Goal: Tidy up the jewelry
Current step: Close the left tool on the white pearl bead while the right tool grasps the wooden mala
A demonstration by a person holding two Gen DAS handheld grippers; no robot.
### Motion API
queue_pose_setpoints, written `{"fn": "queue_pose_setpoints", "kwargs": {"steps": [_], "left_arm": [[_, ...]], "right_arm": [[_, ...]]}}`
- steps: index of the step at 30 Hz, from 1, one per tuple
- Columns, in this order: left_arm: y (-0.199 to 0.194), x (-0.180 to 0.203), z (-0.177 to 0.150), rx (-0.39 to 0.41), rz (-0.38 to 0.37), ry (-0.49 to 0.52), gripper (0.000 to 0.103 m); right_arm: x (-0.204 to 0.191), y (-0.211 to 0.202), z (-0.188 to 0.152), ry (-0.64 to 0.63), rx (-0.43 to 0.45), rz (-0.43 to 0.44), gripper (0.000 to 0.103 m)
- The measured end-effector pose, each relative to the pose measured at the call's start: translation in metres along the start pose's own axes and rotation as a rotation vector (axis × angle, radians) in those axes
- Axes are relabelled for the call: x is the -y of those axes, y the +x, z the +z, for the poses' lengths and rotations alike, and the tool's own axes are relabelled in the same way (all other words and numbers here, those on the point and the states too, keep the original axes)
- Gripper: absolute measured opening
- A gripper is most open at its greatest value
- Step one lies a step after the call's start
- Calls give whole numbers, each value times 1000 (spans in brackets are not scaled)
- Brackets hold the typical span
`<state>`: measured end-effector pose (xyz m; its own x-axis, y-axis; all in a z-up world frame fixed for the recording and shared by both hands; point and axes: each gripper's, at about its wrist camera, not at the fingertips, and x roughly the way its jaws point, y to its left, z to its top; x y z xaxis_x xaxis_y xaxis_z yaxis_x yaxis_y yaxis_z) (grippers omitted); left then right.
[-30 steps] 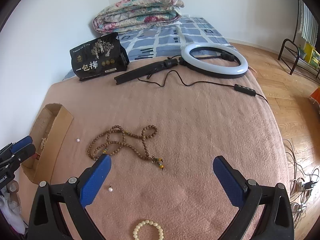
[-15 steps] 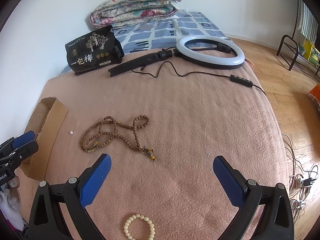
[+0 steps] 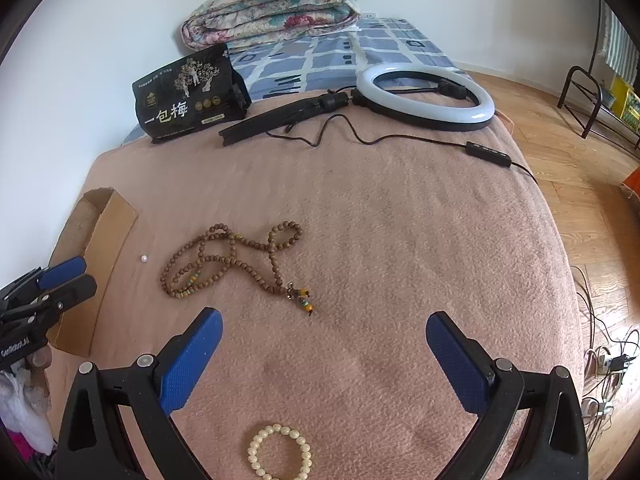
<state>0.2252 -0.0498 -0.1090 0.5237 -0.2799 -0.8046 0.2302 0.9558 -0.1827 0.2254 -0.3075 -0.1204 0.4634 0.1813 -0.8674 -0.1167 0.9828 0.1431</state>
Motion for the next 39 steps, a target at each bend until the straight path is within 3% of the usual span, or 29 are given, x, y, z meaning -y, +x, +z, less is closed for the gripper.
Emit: {"fn": "queue_pose_setpoints", "kwargs": {"steps": [10,21,29,39], "left_arm": [[6,-3,-4,-10,16,18,58],[5,-11,-4,9,32,11,58],[12,-5,-9,25,55,61,55],[25,-6,-9,-5,13,46,48]], "right_arm": [[-29,12,-10,-96,-36,25,103],[-43,20,-9,-119,-45,29,103],[-46,26,14,-128,-15,56,103],[-58,56,56,-232,-6,140,102]]}}
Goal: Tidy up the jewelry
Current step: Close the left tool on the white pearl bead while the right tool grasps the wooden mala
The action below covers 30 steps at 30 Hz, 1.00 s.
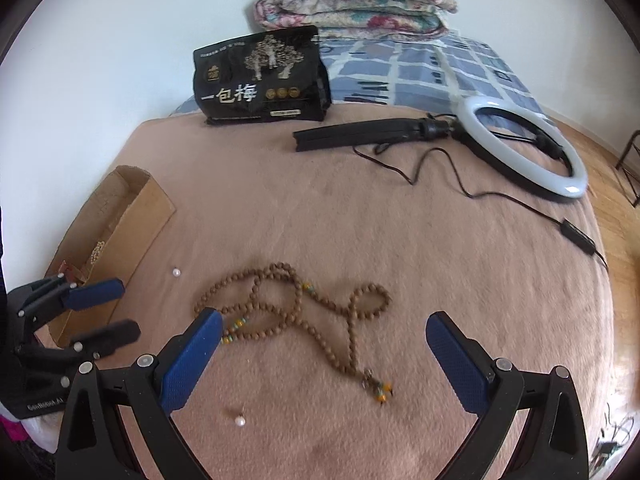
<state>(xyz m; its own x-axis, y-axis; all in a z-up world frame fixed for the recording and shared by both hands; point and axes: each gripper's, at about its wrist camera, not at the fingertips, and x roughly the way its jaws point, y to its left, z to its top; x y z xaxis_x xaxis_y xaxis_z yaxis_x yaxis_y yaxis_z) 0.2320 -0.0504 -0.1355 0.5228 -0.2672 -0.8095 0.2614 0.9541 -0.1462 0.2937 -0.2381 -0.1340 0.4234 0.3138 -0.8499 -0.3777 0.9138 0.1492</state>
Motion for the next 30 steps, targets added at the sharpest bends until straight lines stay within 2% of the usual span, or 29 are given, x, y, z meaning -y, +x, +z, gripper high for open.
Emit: {"fn": "queue_pose_setpoints", "kwargs": {"steps": [10,18,21,30], "left_arm": [[26,-12,1,-43,59,-59,43],[40,-24,3,-50,116,-86,42],[46,-26,4,-53,130,-87,36],[61,-28,5,-61,144,-82,34]], "right_arm": [[0,43,18,-36,-68,98,87],[-2,62,28,-45,-79,165,83],[0,69,32,-31,-91,189,76],[-2,89,40,-15,-112,248,73]]}}
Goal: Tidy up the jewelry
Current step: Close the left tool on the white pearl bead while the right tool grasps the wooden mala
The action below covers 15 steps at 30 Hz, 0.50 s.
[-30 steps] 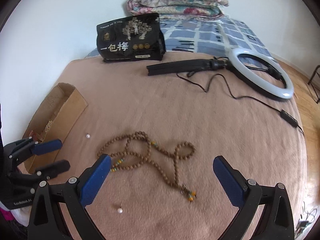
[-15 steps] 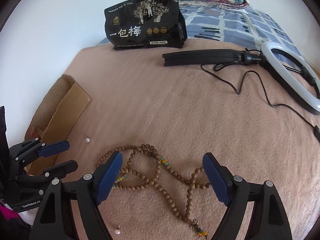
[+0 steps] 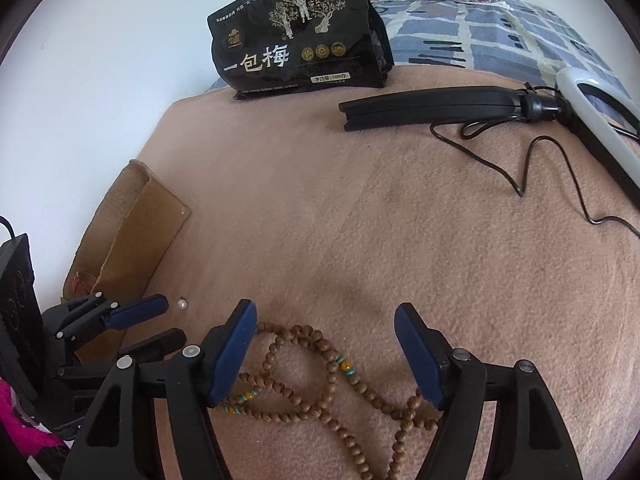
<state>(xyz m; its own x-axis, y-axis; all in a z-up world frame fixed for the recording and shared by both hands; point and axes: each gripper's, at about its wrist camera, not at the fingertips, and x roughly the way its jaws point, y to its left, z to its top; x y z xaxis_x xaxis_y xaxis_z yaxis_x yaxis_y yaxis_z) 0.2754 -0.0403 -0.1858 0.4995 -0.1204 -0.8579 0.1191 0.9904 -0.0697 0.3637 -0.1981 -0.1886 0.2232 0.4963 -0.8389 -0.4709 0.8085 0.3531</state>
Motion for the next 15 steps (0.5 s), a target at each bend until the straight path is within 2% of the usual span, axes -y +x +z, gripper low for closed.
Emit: {"fn": "queue_pose_setpoints", "kwargs": {"steps": [4,9,11,15], "left_arm": [[4,-1,1,-1,4,4,34],[11,-4,1,-11,6,-1,33],[13,-7,1,-18,7,-5,28],[17,-10,1,-24,13,-16,28]], "right_arm": [[-5,9,-3,-23,-40,10,68],[-5,8,-11,-44,-69,44,68],[-5,6,-15,-59,-81,55,68],[-12,4,-25,-121,-109,65,68]]}}
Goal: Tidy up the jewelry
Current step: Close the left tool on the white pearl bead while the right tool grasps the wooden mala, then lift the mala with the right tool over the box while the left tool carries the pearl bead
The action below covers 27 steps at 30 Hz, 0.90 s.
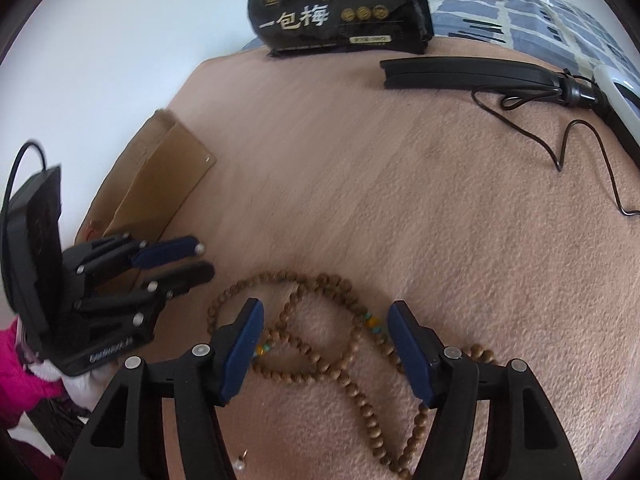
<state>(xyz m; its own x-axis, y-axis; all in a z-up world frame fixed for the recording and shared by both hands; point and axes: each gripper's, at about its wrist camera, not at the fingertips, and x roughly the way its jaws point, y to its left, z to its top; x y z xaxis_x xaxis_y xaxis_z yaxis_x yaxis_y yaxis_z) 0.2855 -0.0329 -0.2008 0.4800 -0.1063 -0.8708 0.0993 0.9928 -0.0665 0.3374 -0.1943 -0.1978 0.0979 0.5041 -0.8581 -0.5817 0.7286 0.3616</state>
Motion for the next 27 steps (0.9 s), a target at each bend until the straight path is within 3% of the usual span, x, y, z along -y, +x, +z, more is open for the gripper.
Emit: {"fn": "queue_pose_setpoints", "kwargs": {"steps": [5,8,14,20,23,26,27], "left_arm": [[3,3,0,-1,16,9,28],[4,3,-1,1,18,4,27],[5,2,0,7,25,4,14],[6,1,0,17,25,2,7],[6,2,-1,22,25,8,6],[6,2,-1,23,23,11,6],[6,3,-1,22,21,11,6]], "right_arm": [[-16,2,-9,-87,-26,-18,72],[-24,4,-12,-121,-31,-33,80],[-45,14,-16,-192,-49,-68,93],[-61,27,-20,-303,-67,-195,94],[-62,25,-20,-295,-55,-224,84],[-58,19,-18,-276,-40,-250,55],[-57,16,-18,-273,-39,-256,40]]}}
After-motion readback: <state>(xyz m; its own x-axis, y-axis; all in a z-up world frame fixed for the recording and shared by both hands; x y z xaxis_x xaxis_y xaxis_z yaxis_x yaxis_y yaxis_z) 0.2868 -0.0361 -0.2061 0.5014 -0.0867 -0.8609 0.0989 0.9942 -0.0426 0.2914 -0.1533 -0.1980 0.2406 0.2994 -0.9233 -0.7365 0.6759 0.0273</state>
